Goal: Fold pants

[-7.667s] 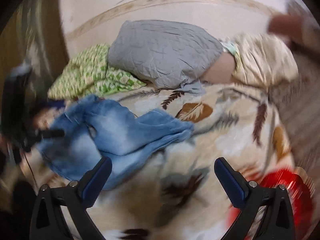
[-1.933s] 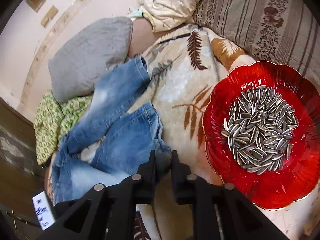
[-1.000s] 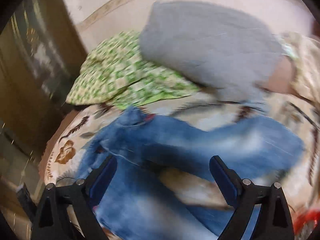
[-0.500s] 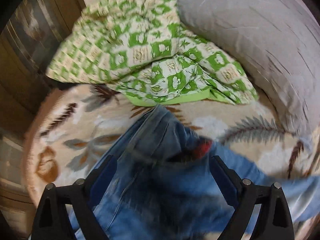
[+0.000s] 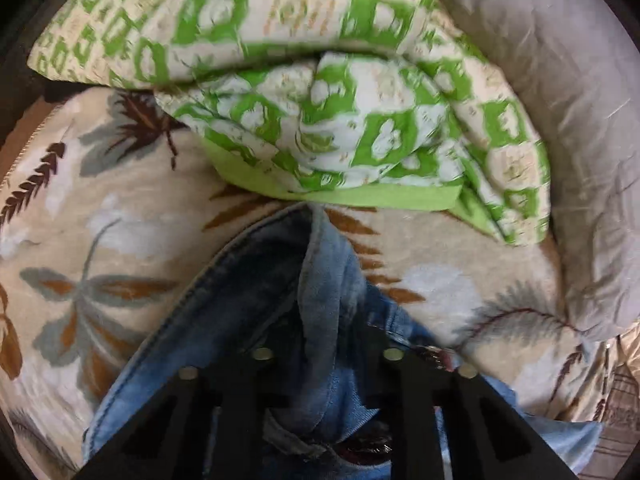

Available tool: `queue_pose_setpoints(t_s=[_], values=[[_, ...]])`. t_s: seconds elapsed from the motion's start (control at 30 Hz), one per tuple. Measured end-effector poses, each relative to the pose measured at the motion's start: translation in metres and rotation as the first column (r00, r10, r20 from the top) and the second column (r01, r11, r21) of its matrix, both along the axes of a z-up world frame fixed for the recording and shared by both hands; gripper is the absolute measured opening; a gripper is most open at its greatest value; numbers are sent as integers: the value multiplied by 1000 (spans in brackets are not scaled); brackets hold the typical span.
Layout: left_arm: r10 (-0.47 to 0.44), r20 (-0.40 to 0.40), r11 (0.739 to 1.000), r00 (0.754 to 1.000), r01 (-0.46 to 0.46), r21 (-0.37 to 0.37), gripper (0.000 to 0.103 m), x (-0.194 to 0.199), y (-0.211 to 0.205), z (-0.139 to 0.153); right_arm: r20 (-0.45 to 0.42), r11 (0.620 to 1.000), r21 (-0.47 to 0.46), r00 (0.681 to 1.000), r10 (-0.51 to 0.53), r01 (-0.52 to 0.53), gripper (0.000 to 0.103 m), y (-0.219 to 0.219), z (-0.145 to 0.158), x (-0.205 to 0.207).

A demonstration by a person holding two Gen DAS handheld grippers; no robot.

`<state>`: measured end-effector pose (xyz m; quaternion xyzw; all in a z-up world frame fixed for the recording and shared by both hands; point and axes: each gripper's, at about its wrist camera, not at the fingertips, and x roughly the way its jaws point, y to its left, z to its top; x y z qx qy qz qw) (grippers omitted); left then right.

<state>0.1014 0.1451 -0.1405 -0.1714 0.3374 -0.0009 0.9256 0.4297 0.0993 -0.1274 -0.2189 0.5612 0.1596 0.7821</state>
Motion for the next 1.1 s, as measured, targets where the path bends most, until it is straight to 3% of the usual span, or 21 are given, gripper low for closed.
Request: queue_pose_setpoints(t_s=[0.2,0.33,0.47,0.6,0.67,0.7,0.73,0.77,0.8,0.9,1.03,1.1], values=[[37,163,999,986,-38,5,22,-28,9,35,147,992,88,986,78,-91,15,14,72,-25],[163,231,986,959,-149,-80,22,-47,42,47,254,974,144,958,135,-176,15,54,118,-46],[285,229,956,931,-258,-140,22,-59,74,45,289,958,189,944,158,-218,15,98,128,-60],[325,136,938,936,-300,-171,22,-52,90,29,253,967,152,954,161,-204,15,140,100,-58],[322,85,942,943,-310,-129,30,-46,89,24,205,974,146,968,143,-175,24,149,78,-54],[343,55,936,938,-337,-96,39,-42,86,23,163,978,134,977,135,-157,37,152,66,-51],[365,52,929,930,-360,-81,71,-42,86,24,144,983,119,982,123,-140,50,152,60,-49],[380,68,924,922,-375,-78,101,-44,86,27,158,987,110,982,101,-119,86,146,56,-48],[404,127,914,906,-395,-92,103,-52,86,33,177,987,115,980,89,-110,103,141,58,-48],[398,207,917,894,-388,-88,103,-61,81,44,193,985,156,980,47,-78,103,114,75,-43],[334,166,942,928,-324,-82,103,-50,70,41,186,977,213,982,-24,-17,103,59,100,-39],[295,157,954,943,-282,-97,103,-44,63,40,203,974,226,977,-66,19,103,11,117,-46]])
